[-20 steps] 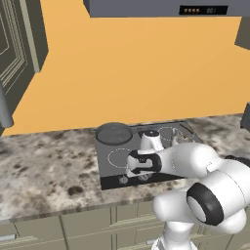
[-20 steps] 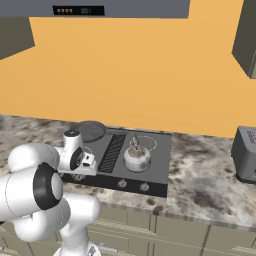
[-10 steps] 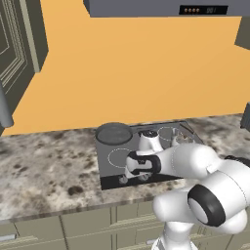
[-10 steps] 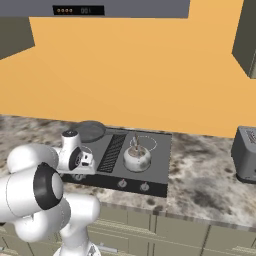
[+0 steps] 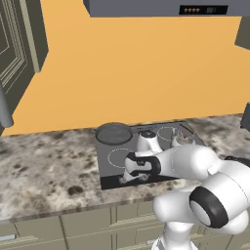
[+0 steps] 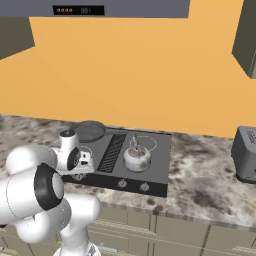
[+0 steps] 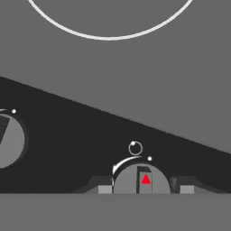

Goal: Pick the pan from the cabinet and place it on the stove. Then turn on the stove burner for the pan.

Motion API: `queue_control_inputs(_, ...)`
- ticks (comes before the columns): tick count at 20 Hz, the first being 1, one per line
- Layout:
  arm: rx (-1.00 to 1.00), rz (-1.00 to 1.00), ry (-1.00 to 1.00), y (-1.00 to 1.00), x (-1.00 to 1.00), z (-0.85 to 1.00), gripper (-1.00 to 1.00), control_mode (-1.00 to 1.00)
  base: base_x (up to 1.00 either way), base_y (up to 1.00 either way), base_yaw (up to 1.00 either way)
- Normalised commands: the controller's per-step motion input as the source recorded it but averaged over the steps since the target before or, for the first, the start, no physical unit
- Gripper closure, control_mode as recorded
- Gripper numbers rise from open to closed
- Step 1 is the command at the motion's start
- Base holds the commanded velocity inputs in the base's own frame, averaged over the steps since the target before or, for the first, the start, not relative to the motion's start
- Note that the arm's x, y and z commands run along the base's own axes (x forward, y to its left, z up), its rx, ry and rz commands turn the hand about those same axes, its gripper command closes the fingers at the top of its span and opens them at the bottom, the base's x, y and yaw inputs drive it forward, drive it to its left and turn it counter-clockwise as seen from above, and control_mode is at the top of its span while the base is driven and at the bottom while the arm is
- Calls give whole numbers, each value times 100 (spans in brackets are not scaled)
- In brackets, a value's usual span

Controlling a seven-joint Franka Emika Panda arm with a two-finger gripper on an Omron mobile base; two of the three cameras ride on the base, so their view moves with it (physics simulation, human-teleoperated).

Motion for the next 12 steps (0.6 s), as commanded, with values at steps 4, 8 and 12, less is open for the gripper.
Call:
queue_control_inputs(4, 0, 20, -16, 0, -35, -33, 100, -100, 0, 0, 0)
queue_control_inputs(8, 0, 22, -17, -7, -37, -40, 100, -100, 0, 0, 0)
queue_control_inputs(12, 0, 24, -19, -27, -33, -39, 100, -100, 0, 0, 0)
